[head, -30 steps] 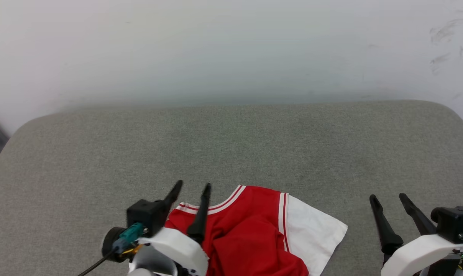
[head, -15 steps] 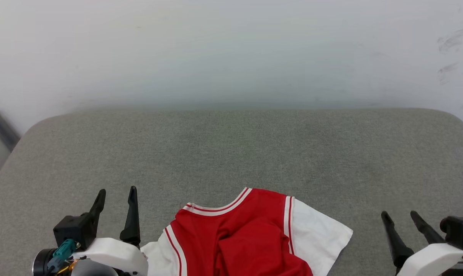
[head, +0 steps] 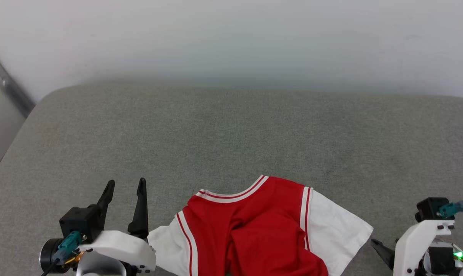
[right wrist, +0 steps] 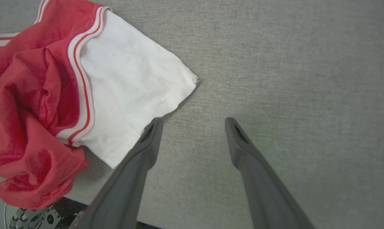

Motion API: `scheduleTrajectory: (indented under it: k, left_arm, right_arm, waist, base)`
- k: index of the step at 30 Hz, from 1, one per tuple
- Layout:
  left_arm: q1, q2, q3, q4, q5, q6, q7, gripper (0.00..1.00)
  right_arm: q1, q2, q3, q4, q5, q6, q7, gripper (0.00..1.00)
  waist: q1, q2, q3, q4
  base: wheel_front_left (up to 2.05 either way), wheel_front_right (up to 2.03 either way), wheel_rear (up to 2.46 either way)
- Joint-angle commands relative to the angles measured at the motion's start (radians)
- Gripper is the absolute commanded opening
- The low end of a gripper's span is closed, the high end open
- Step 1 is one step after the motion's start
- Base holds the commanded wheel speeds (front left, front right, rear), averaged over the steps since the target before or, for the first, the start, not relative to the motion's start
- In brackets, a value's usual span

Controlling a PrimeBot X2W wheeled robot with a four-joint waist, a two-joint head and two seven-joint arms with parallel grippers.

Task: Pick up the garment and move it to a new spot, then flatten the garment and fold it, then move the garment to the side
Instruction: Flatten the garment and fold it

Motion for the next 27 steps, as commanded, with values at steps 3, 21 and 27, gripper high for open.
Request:
scheduleTrajectory:
  k: [3, 21, 27]
  left_arm:
    - [-0.039, -0.009, -0.008, 0.003, 0.001, -0.009, 0.001, 1.0]
    - [-0.077, 0.01, -0.041, 0.093, -0.045, -0.057, 0.1, 1.0]
    - [-0.105, 0.099, -0.075, 0.102, -0.13, -0.132, 0.335, 1.0]
  right_arm:
    - [-0.074, -0.012, 0.03, 0.047, 0.024, -0.001, 0.004, 1.0]
    - [-0.243, -0.04, 0.209, 0.38, 0.11, 0.0, -0.051, 0.0]
    - [-0.261, -0.083, 0.222, 0.271, 0.102, -0.001, -0.095, 0.0]
  waist:
    - [0.0, 0.0, 0.062, 0.028]
    - [0.0, 0.0, 0.091, 0.039]
    - [0.0, 0.0, 0.054, -0.007]
  base:
    - [0.0, 0.0, 0.0]
    - [0.0, 0.0, 0.0]
    - [0.0, 0.0, 0.0]
